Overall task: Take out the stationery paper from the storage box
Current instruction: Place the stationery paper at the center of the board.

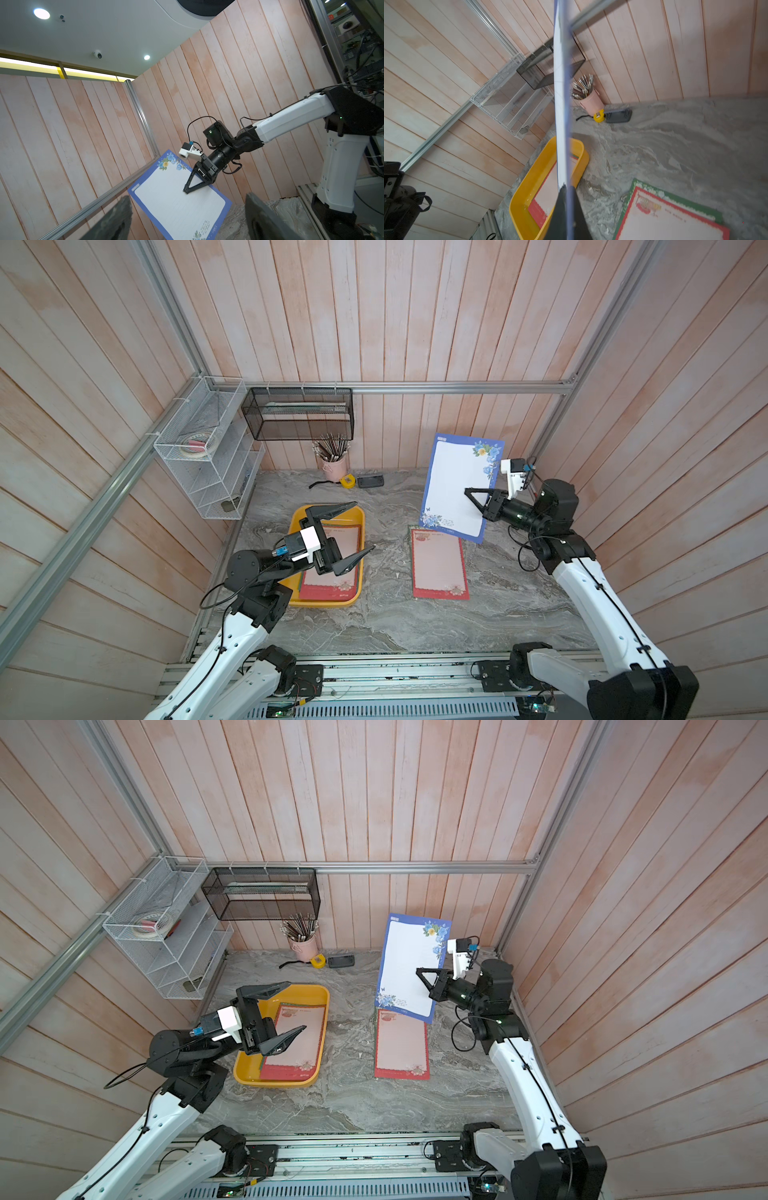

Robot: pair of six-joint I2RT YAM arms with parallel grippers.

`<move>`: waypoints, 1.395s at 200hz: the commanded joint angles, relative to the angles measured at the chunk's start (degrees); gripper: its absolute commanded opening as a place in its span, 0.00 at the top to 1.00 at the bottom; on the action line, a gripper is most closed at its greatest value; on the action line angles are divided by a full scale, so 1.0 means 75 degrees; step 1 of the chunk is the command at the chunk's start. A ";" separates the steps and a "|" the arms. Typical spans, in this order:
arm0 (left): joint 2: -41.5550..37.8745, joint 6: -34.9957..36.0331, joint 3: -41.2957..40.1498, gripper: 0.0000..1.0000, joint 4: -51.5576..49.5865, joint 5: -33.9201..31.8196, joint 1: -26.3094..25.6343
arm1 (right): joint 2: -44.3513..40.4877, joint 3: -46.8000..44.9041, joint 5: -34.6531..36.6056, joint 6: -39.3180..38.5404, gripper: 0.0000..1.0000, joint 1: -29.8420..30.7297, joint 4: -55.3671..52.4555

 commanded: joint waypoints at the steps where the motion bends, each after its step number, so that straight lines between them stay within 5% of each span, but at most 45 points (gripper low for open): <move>1: 0.0032 0.0073 0.0041 0.13 -0.0134 -0.0156 -0.0009 | 0.0376 -0.0240 -0.0544 0.0508 1.00 -0.0016 -0.1077; 64: 0.0143 0.0117 0.0111 0.13 -0.0293 -0.0169 -0.0013 | 0.1299 -0.1583 -0.1243 0.1063 1.00 0.0054 -0.0645; 172: 0.0227 0.0164 0.0146 0.13 -0.0389 -0.0192 -0.0016 | 0.2777 -0.2220 -0.1923 0.0901 1.00 0.0306 0.0011; 279: 0.0196 0.0234 0.0167 0.12 -0.0484 -0.0239 -0.0025 | 0.3577 -0.2559 -0.1550 0.0912 0.98 0.0217 0.0153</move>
